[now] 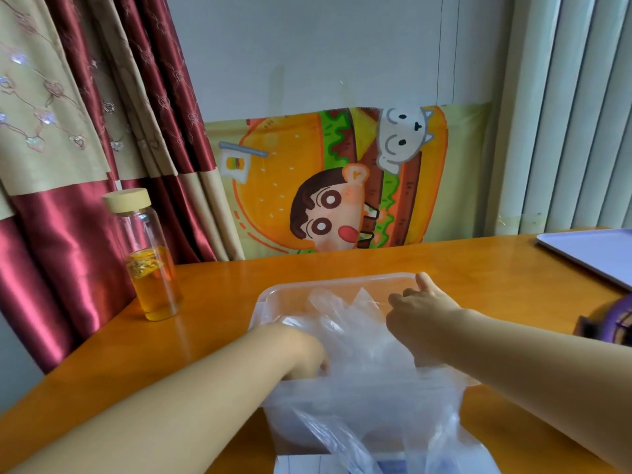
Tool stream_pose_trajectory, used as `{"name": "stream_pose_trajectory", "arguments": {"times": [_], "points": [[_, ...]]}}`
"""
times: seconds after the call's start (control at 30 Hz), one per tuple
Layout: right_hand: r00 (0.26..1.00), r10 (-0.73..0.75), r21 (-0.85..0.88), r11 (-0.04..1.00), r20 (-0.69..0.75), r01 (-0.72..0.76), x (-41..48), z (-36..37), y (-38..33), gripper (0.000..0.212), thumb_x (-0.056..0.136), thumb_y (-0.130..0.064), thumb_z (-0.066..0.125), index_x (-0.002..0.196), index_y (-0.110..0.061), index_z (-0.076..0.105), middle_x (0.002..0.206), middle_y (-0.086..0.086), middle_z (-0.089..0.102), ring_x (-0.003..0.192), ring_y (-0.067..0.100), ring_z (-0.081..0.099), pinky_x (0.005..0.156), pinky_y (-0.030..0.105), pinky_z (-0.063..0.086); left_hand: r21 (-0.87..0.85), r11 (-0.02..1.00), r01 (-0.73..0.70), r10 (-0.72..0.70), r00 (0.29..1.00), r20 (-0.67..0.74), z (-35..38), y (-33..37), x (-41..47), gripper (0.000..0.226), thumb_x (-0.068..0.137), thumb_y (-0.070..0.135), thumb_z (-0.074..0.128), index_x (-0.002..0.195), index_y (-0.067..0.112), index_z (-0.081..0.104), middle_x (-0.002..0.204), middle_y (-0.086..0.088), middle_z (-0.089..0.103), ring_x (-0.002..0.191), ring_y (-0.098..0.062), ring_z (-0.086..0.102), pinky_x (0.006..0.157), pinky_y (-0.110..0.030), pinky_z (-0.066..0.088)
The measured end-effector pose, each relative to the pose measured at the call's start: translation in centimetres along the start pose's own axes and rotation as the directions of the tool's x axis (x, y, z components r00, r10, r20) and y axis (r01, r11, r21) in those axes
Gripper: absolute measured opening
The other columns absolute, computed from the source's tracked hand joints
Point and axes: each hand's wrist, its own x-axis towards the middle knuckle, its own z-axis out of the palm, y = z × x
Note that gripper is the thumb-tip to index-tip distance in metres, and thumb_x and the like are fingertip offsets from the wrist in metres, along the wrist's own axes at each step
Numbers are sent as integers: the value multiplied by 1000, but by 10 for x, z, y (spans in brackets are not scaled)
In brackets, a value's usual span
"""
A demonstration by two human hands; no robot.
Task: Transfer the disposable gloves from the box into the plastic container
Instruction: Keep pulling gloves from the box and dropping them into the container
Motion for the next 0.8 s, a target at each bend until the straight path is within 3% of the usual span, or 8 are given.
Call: {"name": "stream_pose_trajectory", "arguments": {"times": [0.07, 0.17, 0.3, 0.37, 0.43, 0.53, 0.67, 0.8], "points": [[1000, -5, -44, 999, 28, 6, 5, 2, 0, 38, 87, -32, 65, 122, -20, 59, 127, 5, 51, 121, 27, 44, 109, 49, 16, 5, 1000, -22, 21, 999, 38, 5, -1, 10, 50, 100, 8, 38, 147, 23, 37, 152, -1, 36, 134, -25, 39, 106, -36, 36], [999, -17, -72, 997, 43, 20, 7, -2, 1, 42, 86, -37, 65, 124, -21, 57, 130, 5, 50, 124, 27, 41, 110, 49, 15, 4, 1000, -17, 17, 999, 35, 8, -4, 13, 49, 99, 8, 40, 146, 22, 39, 149, -2, 40, 132, -25, 42, 105, -37, 37], [999, -14, 24, 1000, -29, 14, 2, -14, 13, 46, 85, -39, 66, 126, -21, 56, 125, 1, 51, 120, 24, 43, 107, 47, 21, -44, 999, 0, -3, 997, -74, 1, -4, 10, 54, 96, 3, 39, 146, 20, 39, 147, -4, 42, 124, -27, 48, 83, -29, 41], [995, -2, 115, 993, -102, 14, -5, -22, 23, 41, 87, -37, 64, 126, -24, 56, 122, -2, 52, 117, 22, 46, 103, 42, 25, -118, 993, -25, 10, 993, -122, -4, -8, 4, 44, 98, 18, 47, 142, 21, 46, 143, -3, 47, 120, -26, 52, 82, -27, 42], [988, -9, 191, 981, -157, 39, -13, -30, 30, 38, 89, -35, 61, 126, -28, 55, 121, -5, 52, 117, 20, 46, 101, 39, 26, -188, 980, -58, 21, 981, -190, -7, -14, -1, 35, 95, 41, 53, 121, 21, 64, 122, -1, 64, 106, -22, 60, 86, -33, 49], [968, -18, 299, 950, -252, 95, -26, -35, 32, 32, 91, -30, 60, 123, -27, 59, 113, -6, 58, 109, 18, 51, 95, 33, 35, -235, 967, -99, 5, 929, -370, -4, -20, -6, 29, 92, 41, 48, 83, 21, 66, 85, 3, 65, 80, -18, 60, 81, -37, 49], [966, -33, 550, 817, -256, 174, -43, -39, 26, 26, 94, -22, 57, 118, -21, 65, 112, -5, 67, 93, 11, 62, 80, 18, 46, -285, 946, -151, -32, 836, -548, 1, -16, -21, 23, 92, 38, 44, 79, 28, 61, 75, 14, 54, 79, -20, 61, 77, -40, 51], [989, -119, 828, 545, -82, 134, -32, -37, 10, 29, 99, -14, 45, 124, -14, 60, 118, 1, 66, 93, 12, 66, 83, 26, 55, -341, 927, -156, -29, 876, -482, 4, -5, -36, 19, 96, 25, 50, 102, 19, 67, 80, 16, 52, 80, -10, 49, 76, -26, 44]]}}
